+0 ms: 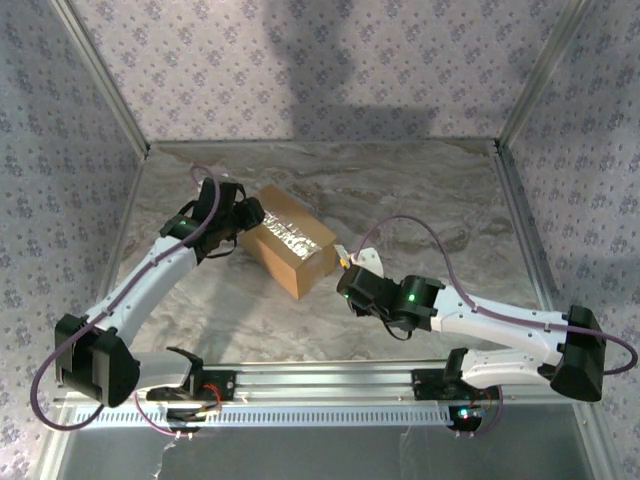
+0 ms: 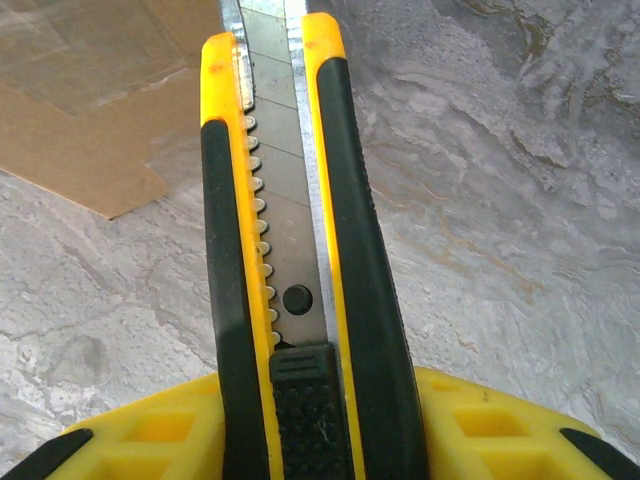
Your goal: Unpack the express box
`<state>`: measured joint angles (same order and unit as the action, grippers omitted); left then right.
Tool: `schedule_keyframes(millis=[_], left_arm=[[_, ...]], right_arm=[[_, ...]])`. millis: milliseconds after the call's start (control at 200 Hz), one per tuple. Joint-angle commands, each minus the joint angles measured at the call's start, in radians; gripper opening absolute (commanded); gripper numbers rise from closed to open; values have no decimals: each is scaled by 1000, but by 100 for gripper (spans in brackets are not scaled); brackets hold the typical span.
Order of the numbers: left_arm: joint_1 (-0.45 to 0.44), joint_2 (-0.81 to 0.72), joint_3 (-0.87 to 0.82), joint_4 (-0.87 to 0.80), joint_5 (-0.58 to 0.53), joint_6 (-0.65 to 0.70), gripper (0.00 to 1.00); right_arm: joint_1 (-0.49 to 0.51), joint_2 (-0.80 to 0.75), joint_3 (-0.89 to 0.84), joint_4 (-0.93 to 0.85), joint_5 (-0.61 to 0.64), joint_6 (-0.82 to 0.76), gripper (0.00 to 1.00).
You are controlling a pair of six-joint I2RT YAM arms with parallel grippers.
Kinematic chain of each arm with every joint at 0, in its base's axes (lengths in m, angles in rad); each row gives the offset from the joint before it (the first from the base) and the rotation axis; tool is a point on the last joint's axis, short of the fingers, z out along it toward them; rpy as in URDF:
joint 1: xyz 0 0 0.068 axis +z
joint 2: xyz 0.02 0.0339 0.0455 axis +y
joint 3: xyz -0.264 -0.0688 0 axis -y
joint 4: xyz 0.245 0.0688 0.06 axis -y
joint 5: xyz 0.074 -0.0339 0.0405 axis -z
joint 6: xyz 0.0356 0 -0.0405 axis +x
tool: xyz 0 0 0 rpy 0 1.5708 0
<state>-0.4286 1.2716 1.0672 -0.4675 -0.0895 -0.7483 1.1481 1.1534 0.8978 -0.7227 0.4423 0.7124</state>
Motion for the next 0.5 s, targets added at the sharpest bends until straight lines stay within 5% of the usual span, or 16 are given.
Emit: schedule_keyframes(millis=[0,495], left_arm=[[-9,7,38,15,11,15,54],[-8,9,28,13,6,13,54]], right_arm=[[6,-21,9,-41,45,27,0],[7,-14,26,-11,38,14,0]])
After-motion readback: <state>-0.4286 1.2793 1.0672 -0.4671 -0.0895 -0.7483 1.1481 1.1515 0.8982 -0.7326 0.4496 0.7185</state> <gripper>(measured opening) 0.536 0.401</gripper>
